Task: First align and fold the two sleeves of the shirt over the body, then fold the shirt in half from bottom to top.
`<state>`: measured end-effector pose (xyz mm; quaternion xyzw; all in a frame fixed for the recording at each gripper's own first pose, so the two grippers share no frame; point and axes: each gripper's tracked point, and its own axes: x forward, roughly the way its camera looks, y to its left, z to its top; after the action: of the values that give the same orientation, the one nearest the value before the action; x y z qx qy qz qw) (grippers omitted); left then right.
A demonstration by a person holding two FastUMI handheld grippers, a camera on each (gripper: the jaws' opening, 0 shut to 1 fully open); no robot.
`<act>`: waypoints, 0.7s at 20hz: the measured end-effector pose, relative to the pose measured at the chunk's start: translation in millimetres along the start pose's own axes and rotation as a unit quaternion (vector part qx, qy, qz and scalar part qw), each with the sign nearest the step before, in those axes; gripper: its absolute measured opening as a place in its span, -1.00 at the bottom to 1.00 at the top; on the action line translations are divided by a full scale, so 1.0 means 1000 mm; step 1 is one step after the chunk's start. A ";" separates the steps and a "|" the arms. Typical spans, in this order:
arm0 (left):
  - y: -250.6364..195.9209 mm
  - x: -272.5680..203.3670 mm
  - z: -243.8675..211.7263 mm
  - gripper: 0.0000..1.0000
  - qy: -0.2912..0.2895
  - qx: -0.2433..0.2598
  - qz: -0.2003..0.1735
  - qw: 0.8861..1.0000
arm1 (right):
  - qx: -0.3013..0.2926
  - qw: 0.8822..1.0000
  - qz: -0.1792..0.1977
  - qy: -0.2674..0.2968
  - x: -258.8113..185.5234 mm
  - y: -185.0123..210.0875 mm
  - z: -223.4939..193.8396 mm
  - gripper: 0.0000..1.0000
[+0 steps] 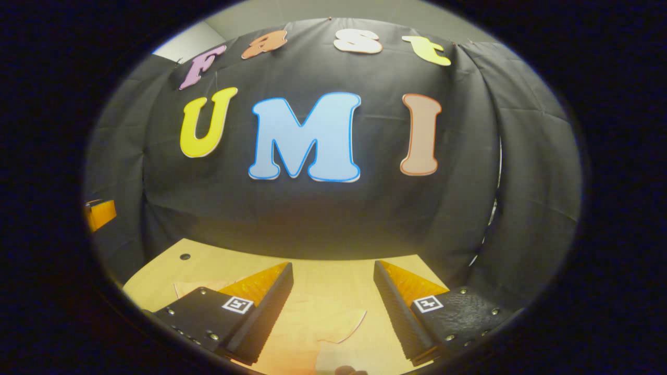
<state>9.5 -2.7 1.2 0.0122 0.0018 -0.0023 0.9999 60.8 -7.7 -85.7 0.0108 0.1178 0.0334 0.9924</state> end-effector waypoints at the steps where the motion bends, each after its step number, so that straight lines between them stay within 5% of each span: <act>1: 0.000 0.000 -0.001 0.90 0.002 -0.001 0.000 1.000 | 0.006 1.000 0.008 0.029 0.011 -0.001 -0.016 0.92; 14: 0.002 -0.003 -0.011 0.89 0.031 -0.010 0.029 0.999 | 0.060 0.959 0.006 0.276 0.113 -0.030 -0.183 0.93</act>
<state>6.3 -0.9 -10.0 0.0028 0.0321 0.0275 0.9991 129.0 -27.4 -291.0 0.0616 0.3893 0.0334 0.9184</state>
